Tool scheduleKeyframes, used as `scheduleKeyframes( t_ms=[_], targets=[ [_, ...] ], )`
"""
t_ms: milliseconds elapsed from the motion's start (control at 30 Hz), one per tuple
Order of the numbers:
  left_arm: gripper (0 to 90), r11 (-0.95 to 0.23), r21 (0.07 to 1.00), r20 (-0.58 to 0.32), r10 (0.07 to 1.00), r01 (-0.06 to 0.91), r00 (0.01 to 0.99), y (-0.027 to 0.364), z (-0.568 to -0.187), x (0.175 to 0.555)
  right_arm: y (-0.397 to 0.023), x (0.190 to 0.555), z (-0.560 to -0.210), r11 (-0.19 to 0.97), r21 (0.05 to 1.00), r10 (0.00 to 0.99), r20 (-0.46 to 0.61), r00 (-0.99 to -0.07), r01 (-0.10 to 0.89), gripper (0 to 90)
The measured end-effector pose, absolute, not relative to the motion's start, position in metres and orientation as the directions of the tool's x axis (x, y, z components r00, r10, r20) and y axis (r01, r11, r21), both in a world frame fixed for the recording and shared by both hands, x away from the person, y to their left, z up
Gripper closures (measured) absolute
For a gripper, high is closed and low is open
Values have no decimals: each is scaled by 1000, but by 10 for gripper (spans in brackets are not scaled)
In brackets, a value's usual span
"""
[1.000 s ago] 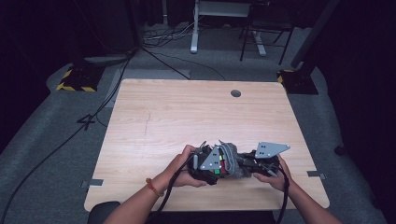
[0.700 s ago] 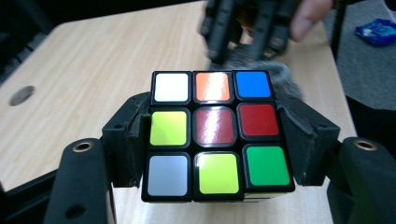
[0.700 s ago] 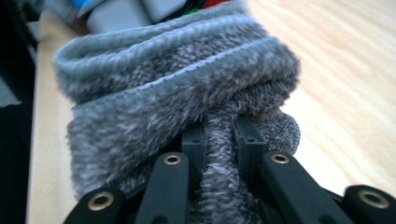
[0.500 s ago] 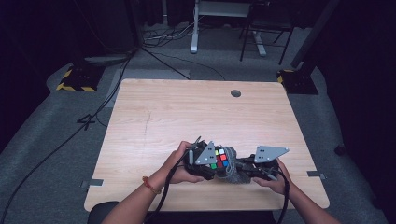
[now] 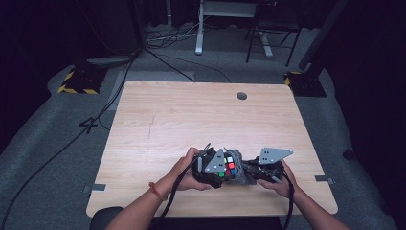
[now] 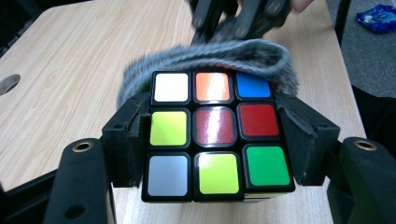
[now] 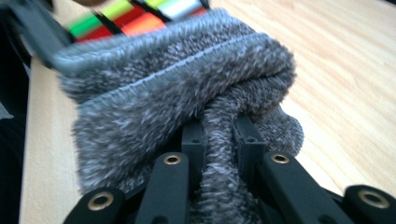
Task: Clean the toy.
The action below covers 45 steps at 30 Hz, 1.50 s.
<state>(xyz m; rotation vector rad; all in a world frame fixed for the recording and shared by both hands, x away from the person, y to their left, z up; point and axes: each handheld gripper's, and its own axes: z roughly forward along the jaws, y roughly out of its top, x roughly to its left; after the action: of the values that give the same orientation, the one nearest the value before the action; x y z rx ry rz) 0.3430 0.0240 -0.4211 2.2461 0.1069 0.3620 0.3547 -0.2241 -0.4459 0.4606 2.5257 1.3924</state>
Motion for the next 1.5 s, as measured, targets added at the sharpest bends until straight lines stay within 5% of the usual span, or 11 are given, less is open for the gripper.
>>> scheduleKeyframes(
  t_ms=[367, 767, 1133, 1500],
  targets=[
    [329, -667, 745, 228, 224, -22, 948, 21, -424, 346, -216, 336, -426, 473, 879, 384, -142, -913, 62, 788],
    [335, -669, 743, 236, 230, -23, 944, 23, -425, 346, -218, 341, -426, 456, 887, 399, -122, -909, 81, 785],
    [335, -602, 797, 237, 237, -49, 942, 32, -412, 343, -227, 364, -459, 503, 832, 414, 5, -910, 234, 783],
    [322, -553, 832, 202, 233, -41, 951, 37, -409, 344, -230, 363, -457, 369, 884, 331, 165, -929, 288, 788]
  ],
)
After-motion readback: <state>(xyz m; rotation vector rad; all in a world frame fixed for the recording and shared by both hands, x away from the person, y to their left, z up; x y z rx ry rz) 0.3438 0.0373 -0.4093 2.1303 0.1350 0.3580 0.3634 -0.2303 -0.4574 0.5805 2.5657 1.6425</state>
